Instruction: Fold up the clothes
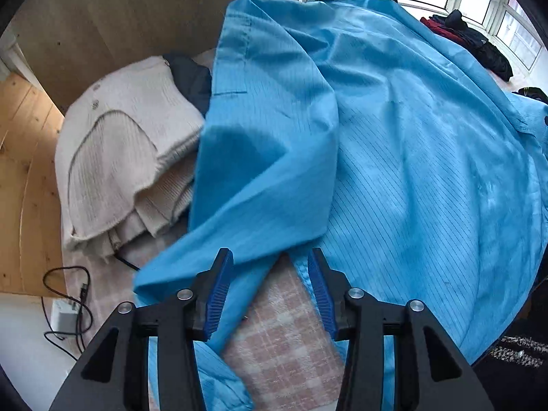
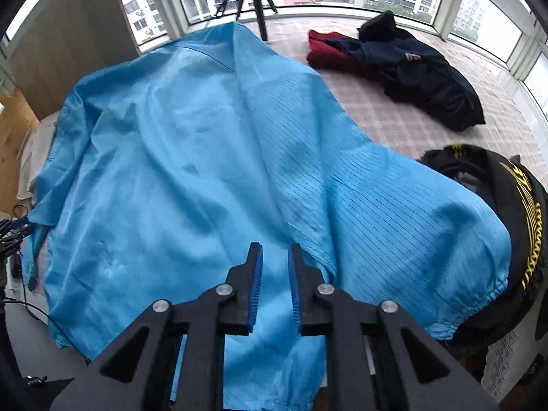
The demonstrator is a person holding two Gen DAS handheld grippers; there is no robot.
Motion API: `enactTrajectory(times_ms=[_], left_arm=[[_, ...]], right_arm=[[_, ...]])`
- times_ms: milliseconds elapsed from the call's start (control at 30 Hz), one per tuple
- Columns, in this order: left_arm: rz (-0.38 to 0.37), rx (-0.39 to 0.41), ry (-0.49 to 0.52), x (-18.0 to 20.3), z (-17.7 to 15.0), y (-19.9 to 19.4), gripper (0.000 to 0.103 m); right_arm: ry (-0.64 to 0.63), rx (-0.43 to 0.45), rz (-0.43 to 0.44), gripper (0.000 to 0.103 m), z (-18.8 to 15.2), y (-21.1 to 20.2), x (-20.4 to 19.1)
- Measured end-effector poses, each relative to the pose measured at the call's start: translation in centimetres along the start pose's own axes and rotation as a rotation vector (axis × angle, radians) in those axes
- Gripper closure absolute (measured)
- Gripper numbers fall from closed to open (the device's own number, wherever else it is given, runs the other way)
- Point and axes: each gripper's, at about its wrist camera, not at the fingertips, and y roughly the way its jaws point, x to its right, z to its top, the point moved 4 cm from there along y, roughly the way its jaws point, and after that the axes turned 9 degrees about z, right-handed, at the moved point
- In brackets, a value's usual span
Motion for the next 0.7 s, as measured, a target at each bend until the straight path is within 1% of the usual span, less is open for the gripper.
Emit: enactTrajectory(times_ms=[67,100,167,267,367,400,467,533,633,700], left_arm=[[0.009,0.016,0.012,-0.8,0.5,0.1,0.052],[0.012,0.019,0.033,-0.8,1.2,0.5,0.052],[0.01,0.024,0.095,-0.3,3.0,1.5,0.052],[0.011,0.029,0.204,0.5,4.1,3.8,0.052],[0.019,-0.008,0.246,0.6,4.1,5.1,0.054],[0.014,-0.009,0.231,0.1,3.9,4.9,0.054],[-0.006,0.01,0.145,-2.2,3.0,3.3,0.054],[-0.002,0.008,0.05,-5.2,1.2,1.5,0.054],[0.012,-0.015,-0.081,-8.7,-3.3,0.1,0.052],[0.01,-0.046,-0.161,-9.9,-6.7,-0.3,0.052]], right_arm=[[-0.054,0.008,0.069,0.075,2.0,1.6,-4.0],[-0.086,-0.001,0.087,0.071,2.5,2.7,-6.0],[-0.153,-0.029,0.104,0.071,3.1,5.3,-9.6],[-0.223,-0.089,0.132,0.071,3.0,8.6,-13.7],[-0.272,-0.142,0.177,0.071,2.5,11.1,-17.2],[-0.295,-0.148,0.191,0.071,2.4,11.3,-18.3],[-0.342,-0.16,0.219,0.071,2.1,11.7,-20.5],[-0.388,-0.159,0.234,0.071,1.8,11.7,-23.0],[-0.435,-0.16,0.281,0.071,1.6,12.2,-26.9],[-0.47,-0.176,0.309,0.07,1.6,13.1,-29.5]])
